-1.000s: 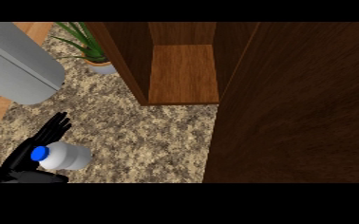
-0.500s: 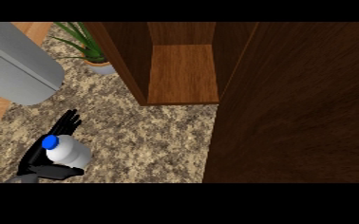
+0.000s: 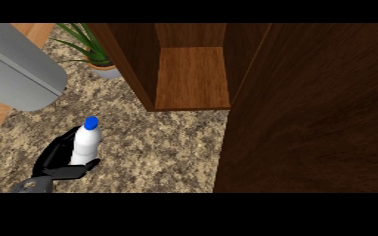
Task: Pick up the bottled water, place it into the cabinet and close the cabinet
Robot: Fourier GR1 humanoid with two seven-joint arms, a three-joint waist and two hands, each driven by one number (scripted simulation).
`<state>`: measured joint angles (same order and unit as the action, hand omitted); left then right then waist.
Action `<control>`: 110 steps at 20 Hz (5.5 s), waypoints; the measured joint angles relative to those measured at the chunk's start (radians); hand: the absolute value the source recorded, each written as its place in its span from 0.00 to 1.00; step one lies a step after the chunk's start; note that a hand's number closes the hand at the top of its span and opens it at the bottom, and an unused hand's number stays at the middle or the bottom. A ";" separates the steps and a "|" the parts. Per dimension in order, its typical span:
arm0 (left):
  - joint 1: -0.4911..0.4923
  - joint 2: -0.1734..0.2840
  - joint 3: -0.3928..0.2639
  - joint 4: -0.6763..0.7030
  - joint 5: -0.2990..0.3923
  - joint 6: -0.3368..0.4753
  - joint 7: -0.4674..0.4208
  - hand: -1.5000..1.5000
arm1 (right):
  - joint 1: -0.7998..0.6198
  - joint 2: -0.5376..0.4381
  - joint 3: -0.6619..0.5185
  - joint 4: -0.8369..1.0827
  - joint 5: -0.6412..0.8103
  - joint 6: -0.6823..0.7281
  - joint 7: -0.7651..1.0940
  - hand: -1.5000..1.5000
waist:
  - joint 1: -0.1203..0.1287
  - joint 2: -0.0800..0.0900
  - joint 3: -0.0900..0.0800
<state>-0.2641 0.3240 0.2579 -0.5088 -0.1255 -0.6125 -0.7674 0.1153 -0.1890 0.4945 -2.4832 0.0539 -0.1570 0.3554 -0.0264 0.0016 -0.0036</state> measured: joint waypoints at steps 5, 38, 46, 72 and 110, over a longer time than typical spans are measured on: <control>0.013 -0.014 -0.084 -0.070 -0.050 0.053 -0.075 1.00 | -0.006 -0.006 0.002 -0.001 -0.004 -0.011 0.006 0.00 | 0.007 -0.003 0.000; -0.145 -0.323 -0.557 -0.585 0.447 0.891 0.273 1.00 | 0.044 -0.031 0.053 -0.007 -0.010 -0.061 -0.022 0.00 | 0.013 -0.005 0.003; -0.290 -0.324 -0.623 -0.542 0.473 1.053 0.358 1.00 | 0.091 -0.051 0.060 -0.004 -0.009 -0.059 -0.075 0.00 | 0.008 -0.003 0.003; -0.715 -0.324 -0.539 0.139 0.672 1.225 0.198 1.00 | 0.175 -0.097 -0.026 0.000 -0.050 0.016 -0.187 0.00 | -0.029 0.011 0.003; -0.896 -0.323 -0.447 0.307 0.676 0.915 0.058 0.00 | 0.200 -0.074 -0.072 0.002 -0.080 0.100 -0.231 0.00 | -0.040 0.014 0.003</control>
<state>-1.1601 0.0013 -0.1893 -0.2013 0.5503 0.3022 -0.7095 0.3155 -0.2625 0.4227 -2.4809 -0.0265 -0.0566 0.1240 -0.0668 0.0154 -0.0008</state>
